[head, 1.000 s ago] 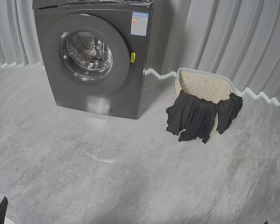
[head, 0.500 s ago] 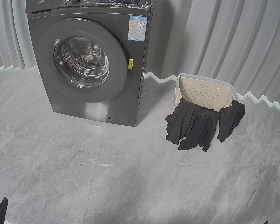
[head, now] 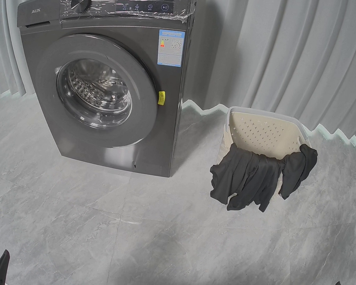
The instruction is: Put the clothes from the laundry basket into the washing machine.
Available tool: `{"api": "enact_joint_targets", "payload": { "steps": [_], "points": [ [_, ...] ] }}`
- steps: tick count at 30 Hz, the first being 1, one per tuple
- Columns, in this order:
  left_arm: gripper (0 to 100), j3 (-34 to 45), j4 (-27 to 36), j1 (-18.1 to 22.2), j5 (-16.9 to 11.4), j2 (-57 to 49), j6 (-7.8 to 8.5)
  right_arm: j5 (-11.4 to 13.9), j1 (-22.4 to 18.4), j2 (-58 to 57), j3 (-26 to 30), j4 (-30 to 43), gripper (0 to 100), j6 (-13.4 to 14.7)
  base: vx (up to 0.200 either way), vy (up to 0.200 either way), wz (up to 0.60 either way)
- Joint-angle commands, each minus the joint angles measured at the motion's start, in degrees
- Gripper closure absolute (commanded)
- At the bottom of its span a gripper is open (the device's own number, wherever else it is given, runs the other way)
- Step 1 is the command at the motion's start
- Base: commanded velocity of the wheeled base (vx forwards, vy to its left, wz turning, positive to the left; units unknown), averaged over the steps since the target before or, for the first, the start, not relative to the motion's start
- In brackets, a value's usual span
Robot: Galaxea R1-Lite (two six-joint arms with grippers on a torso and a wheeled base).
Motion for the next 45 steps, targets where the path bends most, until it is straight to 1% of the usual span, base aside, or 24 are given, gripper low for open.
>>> {"api": "enact_joint_targets", "payload": {
  "steps": [1,6,9,18,45],
  "points": [
    [0,0.92,0.03,0.0,-0.02,-1.01,-0.02,0.01,-0.01,-0.93,1.01,0.02,0,-0.03,0.2,0.0,0.0],
    [0,0.92,0.03,0.0,-0.02,-1.01,-0.02,0.01,-0.01,-0.93,1.01,0.02,0,-0.03,0.2,0.0,0.0],
    [0,0.92,0.03,0.0,-0.02,-1.01,0.59,0.01,-0.01,-0.93,1.01,0.02,0,-0.03,0.0,0.0,0.0],
    [0,0.92,0.03,0.0,-0.02,-1.01,0.33,0.01,-0.01,-0.93,1.01,0.02,0,-0.03,0.0,0.0,0.0],
    [0,0.92,0.03,0.0,-0.02,-1.01,-0.02,0.01,-0.01,-0.93,1.01,0.02,0,-0.12,0.0,-0.2,0.0]
  ]
}}
